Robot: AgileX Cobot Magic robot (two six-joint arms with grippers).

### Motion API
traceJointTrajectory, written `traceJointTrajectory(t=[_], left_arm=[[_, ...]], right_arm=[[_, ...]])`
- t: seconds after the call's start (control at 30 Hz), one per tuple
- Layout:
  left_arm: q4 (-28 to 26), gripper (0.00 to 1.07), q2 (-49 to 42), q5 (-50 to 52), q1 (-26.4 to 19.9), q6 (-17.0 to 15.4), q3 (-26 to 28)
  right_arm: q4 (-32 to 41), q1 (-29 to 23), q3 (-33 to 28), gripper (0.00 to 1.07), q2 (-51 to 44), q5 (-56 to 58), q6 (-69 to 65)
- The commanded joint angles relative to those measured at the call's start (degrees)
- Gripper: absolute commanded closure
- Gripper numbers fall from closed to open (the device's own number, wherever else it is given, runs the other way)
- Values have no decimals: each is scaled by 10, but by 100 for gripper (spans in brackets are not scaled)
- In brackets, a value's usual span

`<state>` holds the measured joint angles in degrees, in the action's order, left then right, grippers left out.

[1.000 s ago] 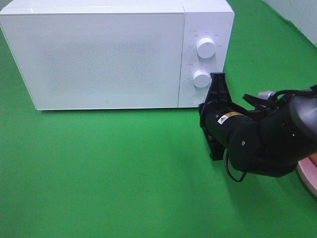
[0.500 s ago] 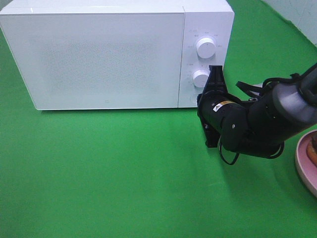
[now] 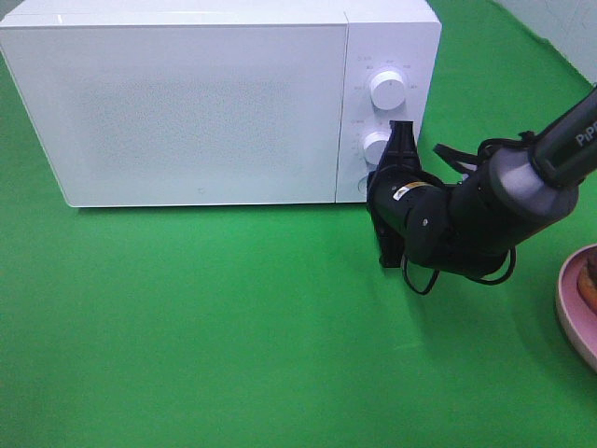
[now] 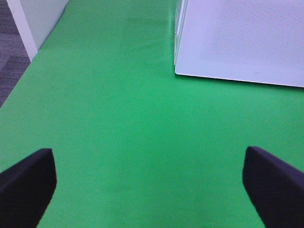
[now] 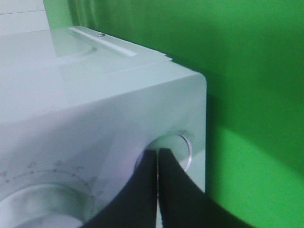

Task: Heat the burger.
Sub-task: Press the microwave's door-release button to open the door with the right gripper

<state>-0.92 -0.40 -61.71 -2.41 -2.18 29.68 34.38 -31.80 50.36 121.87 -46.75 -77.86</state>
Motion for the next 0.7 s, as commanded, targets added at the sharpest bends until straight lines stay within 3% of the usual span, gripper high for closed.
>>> traceJointTrajectory(t=[0.03,0.7], left_arm=[[-1,7,-2,6,-2,0,-2],[-1,7,-2,6,-2,0,-2]], right_arm=[[-12,5,11,107,2,-5,2],[-12,10,19,107,15,-164,2]])
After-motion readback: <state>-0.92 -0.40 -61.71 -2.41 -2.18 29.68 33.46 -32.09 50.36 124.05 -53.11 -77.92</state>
